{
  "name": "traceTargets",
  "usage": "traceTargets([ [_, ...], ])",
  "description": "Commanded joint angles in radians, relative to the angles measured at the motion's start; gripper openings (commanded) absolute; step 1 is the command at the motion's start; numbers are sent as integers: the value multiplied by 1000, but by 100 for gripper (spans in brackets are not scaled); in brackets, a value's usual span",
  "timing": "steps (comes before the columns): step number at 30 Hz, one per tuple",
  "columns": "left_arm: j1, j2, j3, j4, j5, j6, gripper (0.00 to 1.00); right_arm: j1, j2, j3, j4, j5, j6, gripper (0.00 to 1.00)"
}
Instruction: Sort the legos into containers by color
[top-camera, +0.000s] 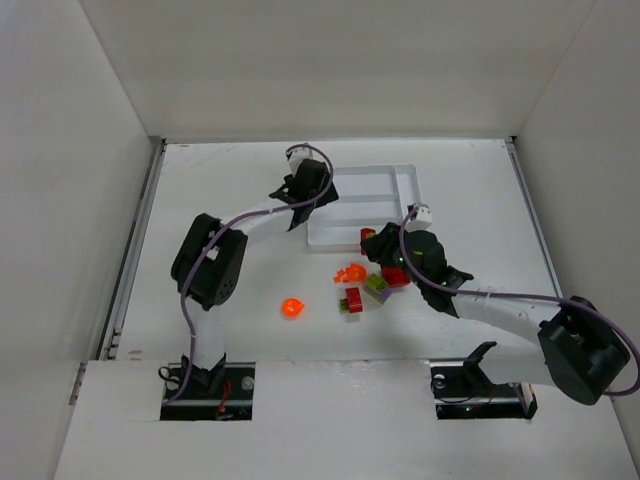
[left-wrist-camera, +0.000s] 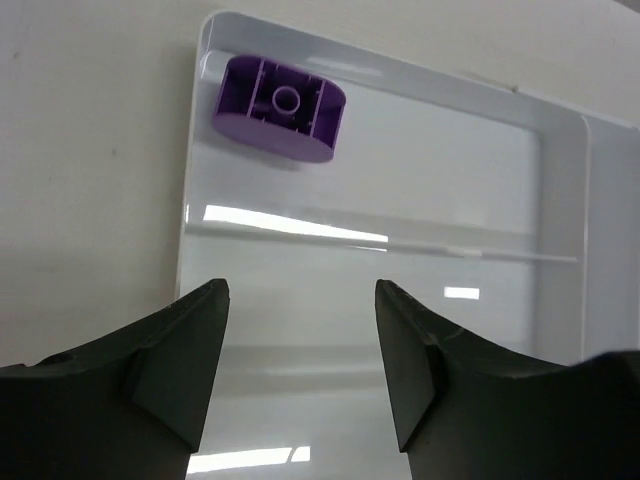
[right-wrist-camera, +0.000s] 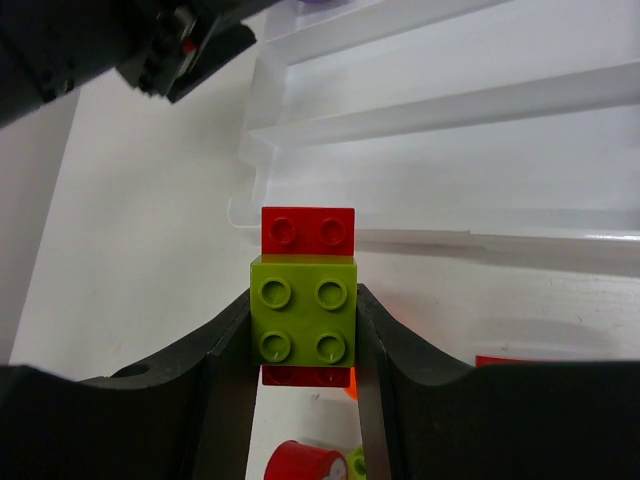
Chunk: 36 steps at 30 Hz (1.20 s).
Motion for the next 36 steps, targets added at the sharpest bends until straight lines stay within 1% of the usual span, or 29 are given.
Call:
traceTargets([
  [1, -44, -259, -163, 142, -3, -28, 57, 1, -46, 32, 75, -73, -4, 19],
  [4, -79, -430, -368, 209, 17, -103, 54, -22, -52, 25, 100, -190, 45, 19],
  [8, -145, -638, -649, 361, 49, -209, 54, -60, -32, 23, 167, -365, 131, 20],
  [11, -174, -783, -807, 448, 63, -298, 54, -57, 0, 35, 219, -419, 199, 20],
  [14, -188, -883, -903, 518, 63, -355, 54, -56, 40, 65, 259, -436, 285, 23],
  [20, -217, -989, -983, 597, 69, -366, 58, -40, 116, 109, 348, -452, 461, 22],
  [25, -225, -986, -1004, 693, 120, -385, 59, -14, 181, 129, 423, -442, 555, 22],
  [29, -234, -966, -1026, 757, 114, -413, 58, 0, 199, 126, 478, -420, 624, 21],
  [32, -230, -973, -1036, 772, 117, -435, 57, 0, 199, 111, 531, -380, 674, 21],
  [36, -237, -996, -1042, 765, 99, -441, 57, -4, 210, 112, 546, -351, 707, 21],
])
